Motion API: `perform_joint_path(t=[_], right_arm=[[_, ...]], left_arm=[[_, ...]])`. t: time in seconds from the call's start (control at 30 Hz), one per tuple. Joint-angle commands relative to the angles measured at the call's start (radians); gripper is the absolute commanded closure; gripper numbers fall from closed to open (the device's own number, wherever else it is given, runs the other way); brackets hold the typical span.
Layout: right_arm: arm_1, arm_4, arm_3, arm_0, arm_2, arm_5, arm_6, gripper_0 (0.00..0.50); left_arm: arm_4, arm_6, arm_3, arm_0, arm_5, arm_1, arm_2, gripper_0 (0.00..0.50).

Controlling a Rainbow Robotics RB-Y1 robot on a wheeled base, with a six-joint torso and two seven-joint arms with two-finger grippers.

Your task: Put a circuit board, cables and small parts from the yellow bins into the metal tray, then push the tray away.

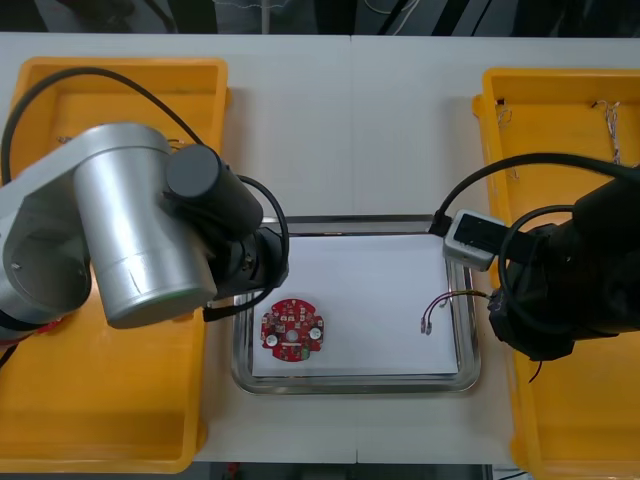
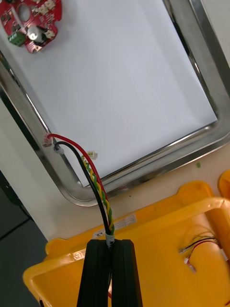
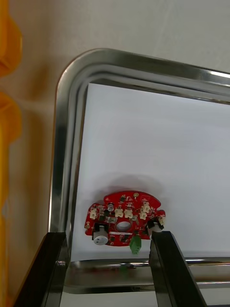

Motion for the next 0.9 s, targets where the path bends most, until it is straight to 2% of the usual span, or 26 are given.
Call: perform_joint_path(t=[0.03, 0.27, 0.43, 0.63, 0.9], right_arm=[[0.081, 0.056, -0.010, -0.108, 0.099, 0.065, 0.074, 0.500], [0.161, 0.173, 0.027, -0.131, 0.199, 0.099, 0.259, 0.500], [0.212, 0.234, 0.079, -0.133, 0.252, 0.106, 0.354, 0.500], [0.295, 0.257, 0.177, -0.131, 0.286, 0.111, 0.448, 0.500], [0.407, 0.288, 0.312, -0.120, 0.303, 0.120, 0.454, 0.500]], left_arm=[[0.074, -0.163, -0.037, -0.007, 0.063, 0.062, 0.127, 0.000], [0.184, -0.276, -0.011, -0.006, 0.141, 0.106, 0.291, 0.000], [0.235, -0.371, 0.035, -0.006, 0.171, 0.131, 0.385, 0.000], [0.235, -0.512, 0.126, -0.006, 0.171, 0.157, 0.460, 0.000], [0.204, -0.713, 0.254, -0.007, 0.171, 0.163, 0.543, 0.000]])
